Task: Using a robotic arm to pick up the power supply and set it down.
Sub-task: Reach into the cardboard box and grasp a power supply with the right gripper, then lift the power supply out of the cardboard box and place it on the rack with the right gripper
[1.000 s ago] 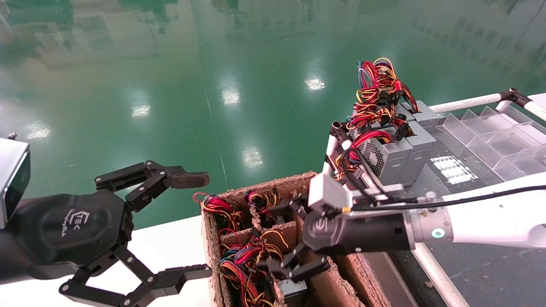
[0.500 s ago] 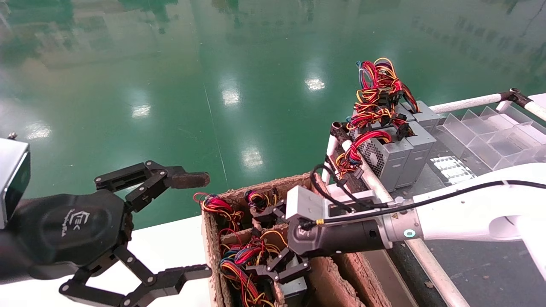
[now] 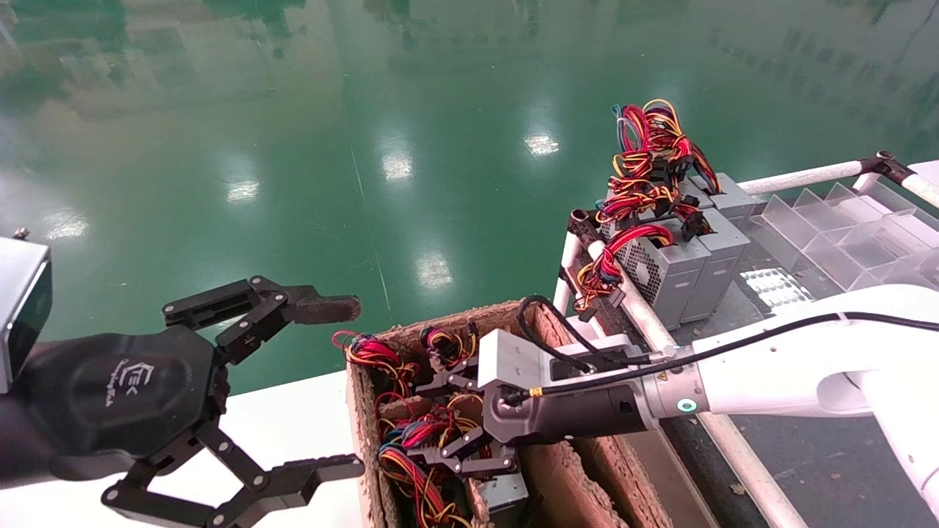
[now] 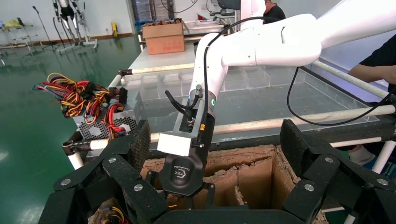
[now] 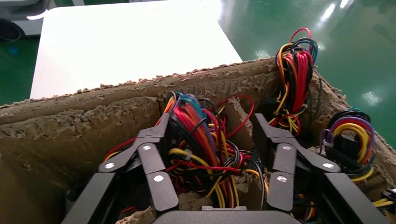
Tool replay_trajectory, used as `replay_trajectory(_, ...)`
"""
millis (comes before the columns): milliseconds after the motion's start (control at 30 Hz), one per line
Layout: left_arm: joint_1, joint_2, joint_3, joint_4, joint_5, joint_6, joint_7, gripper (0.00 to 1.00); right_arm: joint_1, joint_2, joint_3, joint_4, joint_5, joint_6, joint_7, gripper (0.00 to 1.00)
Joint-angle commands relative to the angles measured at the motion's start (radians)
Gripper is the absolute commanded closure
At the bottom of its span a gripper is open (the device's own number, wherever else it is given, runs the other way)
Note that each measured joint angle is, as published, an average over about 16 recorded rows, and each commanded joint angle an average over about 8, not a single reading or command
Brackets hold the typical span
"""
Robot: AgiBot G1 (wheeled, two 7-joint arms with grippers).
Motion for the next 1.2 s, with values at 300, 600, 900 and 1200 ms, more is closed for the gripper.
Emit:
replay_trajectory(300, 0.000, 0.000, 0.000, 0.000, 0.000, 0.000, 0.000, 0.00, -0.008, 0.000, 0.007, -0.016, 0.012, -0.004, -0.029, 1.00)
replay_trajectory(600, 0.000, 0.000, 0.000, 0.000, 0.000, 0.000, 0.000, 0.00, -0.014, 0.017, 0.026, -0.014, 0.040, -0.018, -0.056, 1.00)
replay_trajectory(900, 0.000, 0.000, 0.001, 0.000, 0.000, 0.000, 0.000, 0.00, -0.036, 0.083, 0.077, 0.059, 0.111, -0.032, -0.050, 1.00)
replay_trajectory(1200, 0.000, 0.000, 0.001, 0.000, -0.001, 0.000, 0.000, 0.00, -0.063, 0.202, 0.175, 0.224, 0.239, -0.013, 0.021, 1.00)
